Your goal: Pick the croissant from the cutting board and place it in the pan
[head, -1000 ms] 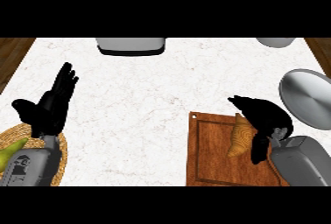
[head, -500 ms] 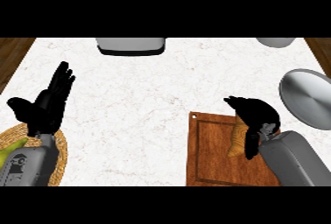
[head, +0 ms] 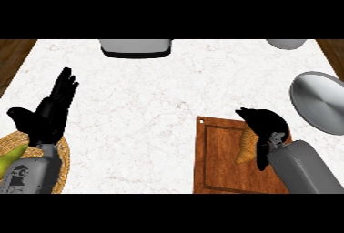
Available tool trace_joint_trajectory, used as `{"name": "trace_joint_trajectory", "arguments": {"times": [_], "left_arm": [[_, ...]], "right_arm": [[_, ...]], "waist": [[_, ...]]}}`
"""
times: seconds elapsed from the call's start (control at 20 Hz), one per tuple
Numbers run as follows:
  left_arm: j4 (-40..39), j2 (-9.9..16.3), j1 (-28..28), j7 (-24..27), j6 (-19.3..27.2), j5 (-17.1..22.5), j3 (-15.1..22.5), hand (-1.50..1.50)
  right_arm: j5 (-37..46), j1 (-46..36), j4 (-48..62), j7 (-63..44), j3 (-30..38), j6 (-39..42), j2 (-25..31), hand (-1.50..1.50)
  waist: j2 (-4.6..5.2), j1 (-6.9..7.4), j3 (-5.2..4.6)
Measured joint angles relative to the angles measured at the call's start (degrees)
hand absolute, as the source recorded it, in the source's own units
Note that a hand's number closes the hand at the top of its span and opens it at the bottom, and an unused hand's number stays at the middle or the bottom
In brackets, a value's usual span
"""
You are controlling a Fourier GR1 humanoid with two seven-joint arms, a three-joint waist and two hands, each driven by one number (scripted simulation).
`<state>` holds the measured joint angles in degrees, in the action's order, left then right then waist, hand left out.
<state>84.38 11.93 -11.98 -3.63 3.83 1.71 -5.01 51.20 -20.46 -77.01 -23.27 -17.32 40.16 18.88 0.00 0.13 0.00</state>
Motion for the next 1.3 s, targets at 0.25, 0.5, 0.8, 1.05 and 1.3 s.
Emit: {"name": "trace_joint_trajectory", "arguments": {"times": [0.25, 0.5, 0.8, 1.05, 1.3], "left_arm": [[0.5, -0.68, -0.41, -0.79, 0.38, -0.83, 0.26, 0.0], [-0.12, -0.41, -1.57, -1.42, -0.35, -0.6, -0.69, 0.0], [-0.34, -0.68, -1.71, -1.45, -0.88, -0.75, -1.31, 0.0], [0.0, -0.79, -1.65, -1.61, -0.63, -0.88, -1.53, 0.0], [1.23, -0.69, -0.06, -1.68, -0.77, -0.69, -1.73, 0.0]], "right_arm": [[1.13, 0.19, 1.05, 4.56, -1.18, 0.1, -0.26, 1.5], [3.43, 0.75, 1.28, 8.76, -1.87, -1.3, -0.29, 1.5], [6.93, 2.52, 0.45, 11.22, -1.45, -4.43, -1.11, 1.5], [7.25, 5.75, -5.21, 4.03, 0.98, -9.72, -7.45, 1.5], [11.39, 8.62, -14.68, -3.56, 0.55, -19.21, -12.92, 1.5]], "waist": [[-0.09, -0.02, -0.09], [-0.09, -0.03, -0.08], [-0.11, -0.09, -0.08], [-0.17, -0.54, -0.03], [-0.43, -0.86, -0.01]]}}
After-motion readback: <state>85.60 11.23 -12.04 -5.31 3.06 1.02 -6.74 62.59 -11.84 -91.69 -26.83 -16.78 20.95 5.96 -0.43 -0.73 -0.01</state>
